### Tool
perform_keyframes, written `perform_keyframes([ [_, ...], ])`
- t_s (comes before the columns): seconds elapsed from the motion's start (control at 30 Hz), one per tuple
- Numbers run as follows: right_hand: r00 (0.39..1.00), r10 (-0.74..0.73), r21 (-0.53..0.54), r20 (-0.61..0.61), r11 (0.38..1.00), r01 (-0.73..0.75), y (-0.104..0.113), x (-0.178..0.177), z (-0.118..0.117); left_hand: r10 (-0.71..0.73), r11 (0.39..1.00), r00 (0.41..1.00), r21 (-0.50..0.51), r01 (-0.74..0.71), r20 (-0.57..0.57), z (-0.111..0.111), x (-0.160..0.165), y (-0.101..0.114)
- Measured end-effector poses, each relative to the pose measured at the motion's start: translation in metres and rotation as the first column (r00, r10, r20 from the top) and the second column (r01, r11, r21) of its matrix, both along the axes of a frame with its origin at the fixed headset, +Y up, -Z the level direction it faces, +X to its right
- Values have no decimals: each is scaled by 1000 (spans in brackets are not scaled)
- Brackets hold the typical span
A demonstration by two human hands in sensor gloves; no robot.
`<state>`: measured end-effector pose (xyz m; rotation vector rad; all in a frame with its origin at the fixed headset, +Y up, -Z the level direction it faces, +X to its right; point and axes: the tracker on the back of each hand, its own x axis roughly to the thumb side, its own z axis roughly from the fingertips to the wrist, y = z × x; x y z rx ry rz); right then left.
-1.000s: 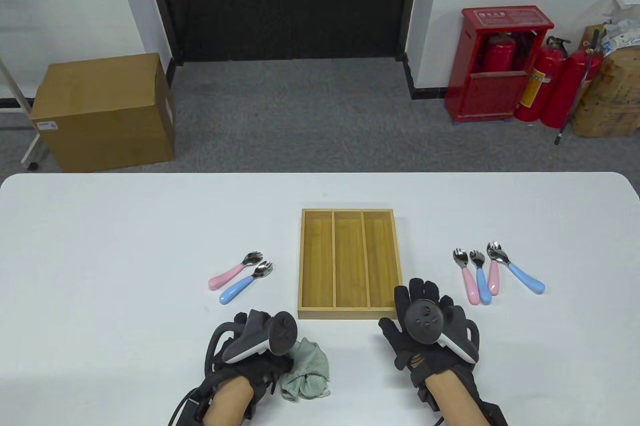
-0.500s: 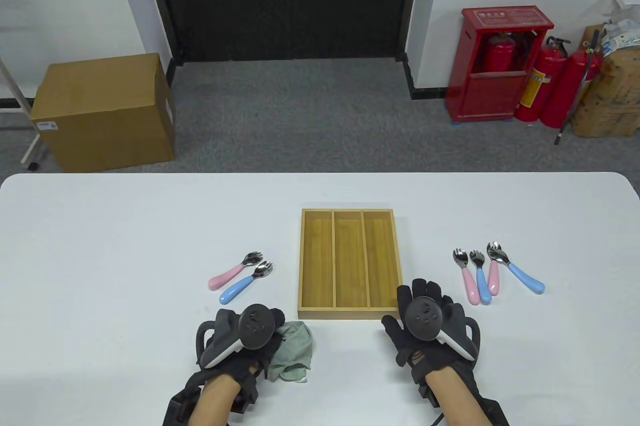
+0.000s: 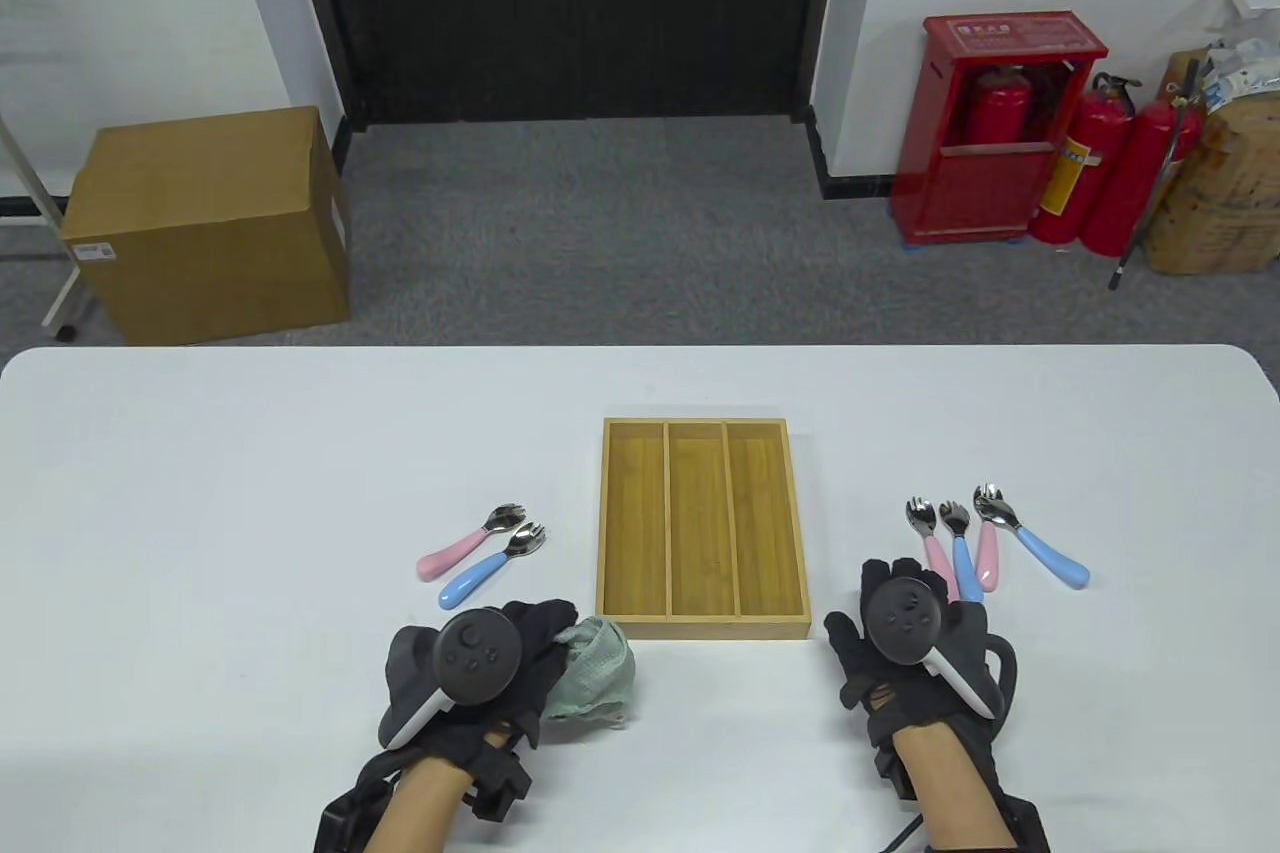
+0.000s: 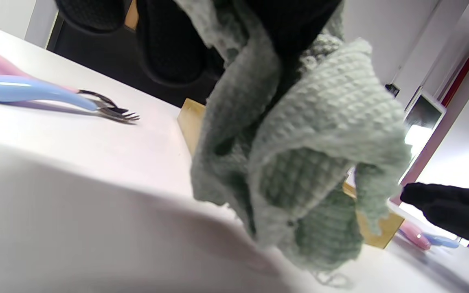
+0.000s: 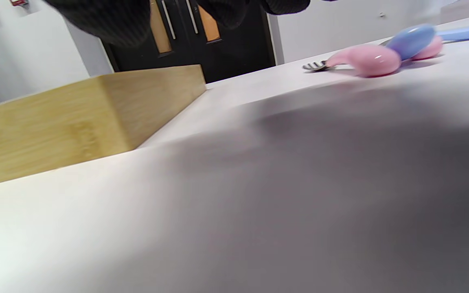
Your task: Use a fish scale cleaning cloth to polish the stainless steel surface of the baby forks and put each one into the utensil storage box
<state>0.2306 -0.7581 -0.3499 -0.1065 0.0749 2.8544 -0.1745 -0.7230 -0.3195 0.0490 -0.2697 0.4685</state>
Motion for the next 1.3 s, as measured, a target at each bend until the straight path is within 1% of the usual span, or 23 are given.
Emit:
perform_keyframes([
  [0.07,999,22,4,30,1000,-22,3,7,-3,7,1000,1000,-2,-7,16,2,1,0],
  [0.17,992,46,10,119,999,-47,12,24,-10,16,1000,999,-6,-16,30,3,4,0],
  [0.23,975,48,2,217,999,-49,18,41,-17,38,999,999,-7,-38,33,4,3,0],
  [0.3,935,5,-24,354,1000,3,22,63,-25,67,998,997,-9,-67,32,4,2,0],
  [0.37,865,-73,-22,497,995,97,23,85,-29,101,995,995,-13,-101,26,4,0,0],
  [0.43,751,-200,29,629,972,234,19,107,-30,115,993,993,-17,-114,23,3,-3,0],
  [0.47,707,-244,54,664,958,281,17,114,-31,114,993,993,-17,-114,21,3,-3,0],
  [0.5,646,-295,86,704,939,334,12,123,-31,111,994,994,-17,-111,20,3,-4,-1],
  [0.57,581,-325,114,746,922,370,6,132,-32,107,994,994,-22,-106,18,2,-5,-2],
  [0.6,563,-322,110,761,920,377,2,137,-35,109,994,994,-24,-108,17,2,-5,-3],
  [0.77,509,-296,57,808,899,433,-15,146,-48,117,993,993,-39,-116,20,2,-5,-4],
  [0.8,509,-294,51,809,898,438,-18,146,-50,116,993,993,-40,-115,21,2,-4,-4],
  [0.93,522,-209,-39,827,905,423,-31,146,-61,116,992,993,-45,-115,25,3,-3,-4],
  [0.97,519,-203,-46,830,903,427,-32,146,-62,121,992,992,-44,-120,27,3,-3,-4],
  [1.07,505,-210,-37,837,900,435,-34,147,-65,123,992,992,-46,-122,29,3,-2,-5],
  [1.2,509,-188,-40,840,914,404,-30,147,-64,117,992,993,-55,-116,25,2,-3,-8],
  [1.3,518,-188,-34,834,921,389,-32,148,-63,130,990,991,-64,-129,16,1,-5,-9],
])
